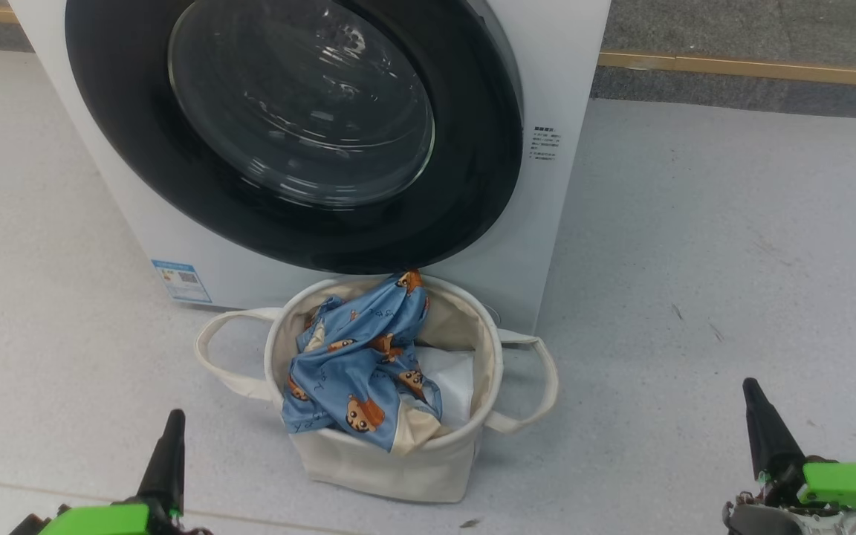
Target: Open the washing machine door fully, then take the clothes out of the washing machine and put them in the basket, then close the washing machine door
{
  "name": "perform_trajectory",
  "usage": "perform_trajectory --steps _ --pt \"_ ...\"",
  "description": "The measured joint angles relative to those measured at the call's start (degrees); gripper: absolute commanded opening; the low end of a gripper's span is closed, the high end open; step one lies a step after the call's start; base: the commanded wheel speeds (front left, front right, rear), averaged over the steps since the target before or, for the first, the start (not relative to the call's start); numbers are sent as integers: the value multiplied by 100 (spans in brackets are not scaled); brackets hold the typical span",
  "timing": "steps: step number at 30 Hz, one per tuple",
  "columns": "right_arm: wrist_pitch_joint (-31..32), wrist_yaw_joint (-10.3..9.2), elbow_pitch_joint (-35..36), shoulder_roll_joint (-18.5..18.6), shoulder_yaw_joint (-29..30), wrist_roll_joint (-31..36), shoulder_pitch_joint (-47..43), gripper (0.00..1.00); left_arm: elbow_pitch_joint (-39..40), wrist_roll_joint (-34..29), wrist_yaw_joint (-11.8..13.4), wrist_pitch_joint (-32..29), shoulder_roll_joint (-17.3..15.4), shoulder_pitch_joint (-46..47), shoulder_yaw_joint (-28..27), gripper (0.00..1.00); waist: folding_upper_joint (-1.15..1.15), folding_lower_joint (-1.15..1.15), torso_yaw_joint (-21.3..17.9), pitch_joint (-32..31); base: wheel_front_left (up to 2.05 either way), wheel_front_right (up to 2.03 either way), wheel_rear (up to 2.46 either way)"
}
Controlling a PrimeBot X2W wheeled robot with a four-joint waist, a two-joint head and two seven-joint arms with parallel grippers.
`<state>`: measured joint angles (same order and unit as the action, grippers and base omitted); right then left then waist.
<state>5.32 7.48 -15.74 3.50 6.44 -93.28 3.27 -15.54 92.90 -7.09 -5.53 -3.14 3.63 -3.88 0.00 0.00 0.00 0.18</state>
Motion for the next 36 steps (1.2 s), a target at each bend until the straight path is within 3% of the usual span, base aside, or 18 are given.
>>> perform_trajectory --steps 36 --pt "16 0 -2 -36 41 33 1 0 0 -1 0 -42 20 0 -36 0 0 0 0 0 0 0 0"
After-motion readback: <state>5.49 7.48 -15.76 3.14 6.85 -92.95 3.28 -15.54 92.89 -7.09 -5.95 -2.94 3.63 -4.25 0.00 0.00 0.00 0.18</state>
